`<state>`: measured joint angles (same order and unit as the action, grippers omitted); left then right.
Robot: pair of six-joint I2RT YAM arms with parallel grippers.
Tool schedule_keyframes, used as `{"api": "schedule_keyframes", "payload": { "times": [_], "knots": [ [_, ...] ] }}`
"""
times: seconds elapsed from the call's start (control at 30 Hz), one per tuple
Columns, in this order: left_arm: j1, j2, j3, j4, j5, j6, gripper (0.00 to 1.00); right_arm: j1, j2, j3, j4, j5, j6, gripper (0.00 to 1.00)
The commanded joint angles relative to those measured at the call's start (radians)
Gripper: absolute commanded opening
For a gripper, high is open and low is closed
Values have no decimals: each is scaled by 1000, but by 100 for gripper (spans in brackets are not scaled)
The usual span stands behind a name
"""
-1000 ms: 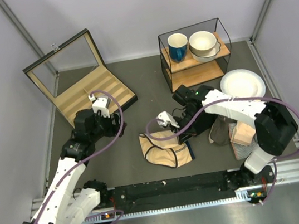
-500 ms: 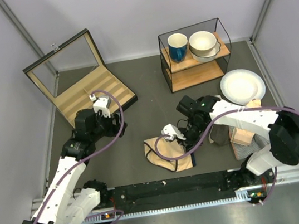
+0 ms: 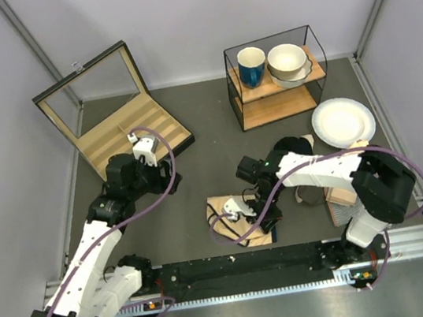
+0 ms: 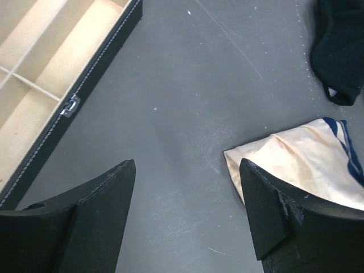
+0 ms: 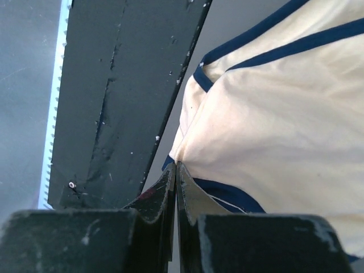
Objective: Roll the underwear
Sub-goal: Fold the underwear at the center of the board.
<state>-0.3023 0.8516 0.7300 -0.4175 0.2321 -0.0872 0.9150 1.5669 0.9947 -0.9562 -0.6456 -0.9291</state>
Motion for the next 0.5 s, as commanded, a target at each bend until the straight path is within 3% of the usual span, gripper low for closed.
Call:
{"api": "schedule_keyframes", "payload": {
  "times": [0.0, 0.13, 0.3, 0.33, 0.47],
  "knots": [
    [3, 38, 8, 37, 84, -72, 78, 35, 61, -4, 10, 9, 16, 0],
    [2, 98, 3, 48, 170, -201, 75, 33, 85, -8, 7, 21, 21, 1],
    [-9, 181, -55, 135, 257, -370, 69, 27, 29, 12, -42, 9, 22, 26],
    [-14, 187, -61, 147, 251, -390, 69, -3, 10, 30, -50, -11, 27, 33],
    [-34, 199, -78, 184, 242, -439, 66, -155, -73, 85, -67, -83, 50, 45]
  ]
}}
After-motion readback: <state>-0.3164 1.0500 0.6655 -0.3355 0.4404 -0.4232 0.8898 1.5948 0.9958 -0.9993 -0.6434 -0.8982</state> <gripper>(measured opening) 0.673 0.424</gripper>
